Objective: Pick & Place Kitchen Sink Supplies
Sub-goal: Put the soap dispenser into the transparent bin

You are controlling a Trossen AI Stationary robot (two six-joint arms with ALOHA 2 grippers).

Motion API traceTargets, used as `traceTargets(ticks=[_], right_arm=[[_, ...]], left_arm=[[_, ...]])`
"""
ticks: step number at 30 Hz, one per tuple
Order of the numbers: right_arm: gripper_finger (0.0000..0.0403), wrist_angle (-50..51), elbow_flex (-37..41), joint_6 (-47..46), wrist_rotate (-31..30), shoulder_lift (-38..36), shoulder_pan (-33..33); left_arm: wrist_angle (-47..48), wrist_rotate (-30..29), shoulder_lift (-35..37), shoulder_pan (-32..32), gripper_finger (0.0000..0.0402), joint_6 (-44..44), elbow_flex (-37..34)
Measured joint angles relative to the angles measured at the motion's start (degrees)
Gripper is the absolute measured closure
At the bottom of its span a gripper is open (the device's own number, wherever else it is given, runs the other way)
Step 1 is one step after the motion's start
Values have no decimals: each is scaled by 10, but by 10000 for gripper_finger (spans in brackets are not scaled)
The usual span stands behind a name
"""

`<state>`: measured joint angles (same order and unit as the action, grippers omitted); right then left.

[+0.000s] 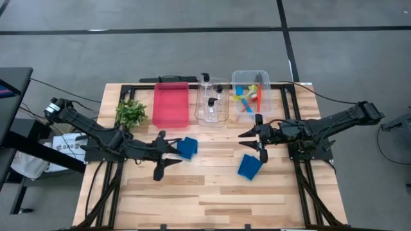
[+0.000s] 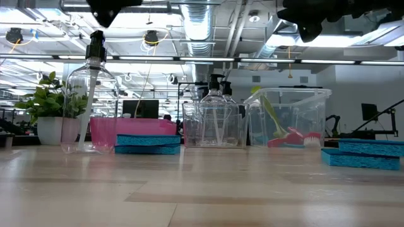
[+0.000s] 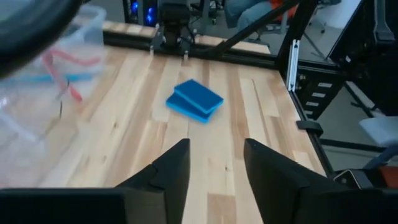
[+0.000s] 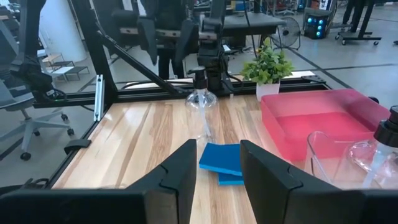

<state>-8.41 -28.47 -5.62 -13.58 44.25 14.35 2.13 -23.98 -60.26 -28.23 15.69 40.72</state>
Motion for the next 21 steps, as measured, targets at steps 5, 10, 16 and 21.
traceTargets(ticks=[5,10,16,21], right_arm=[[286,0,0,0,0,0,0],[286,-1,0,0,0,0,0],[286,-1,0,1,0,0,0],[286,2,0,1,0,0,0]], left_arm=[[0,2,7,-1,213,42,-32],[-1,3,11,-10,195,4,-36],[0,-3,18,-26,196,-118,-36],[10,-17,19,-42,197,-132,-37]])
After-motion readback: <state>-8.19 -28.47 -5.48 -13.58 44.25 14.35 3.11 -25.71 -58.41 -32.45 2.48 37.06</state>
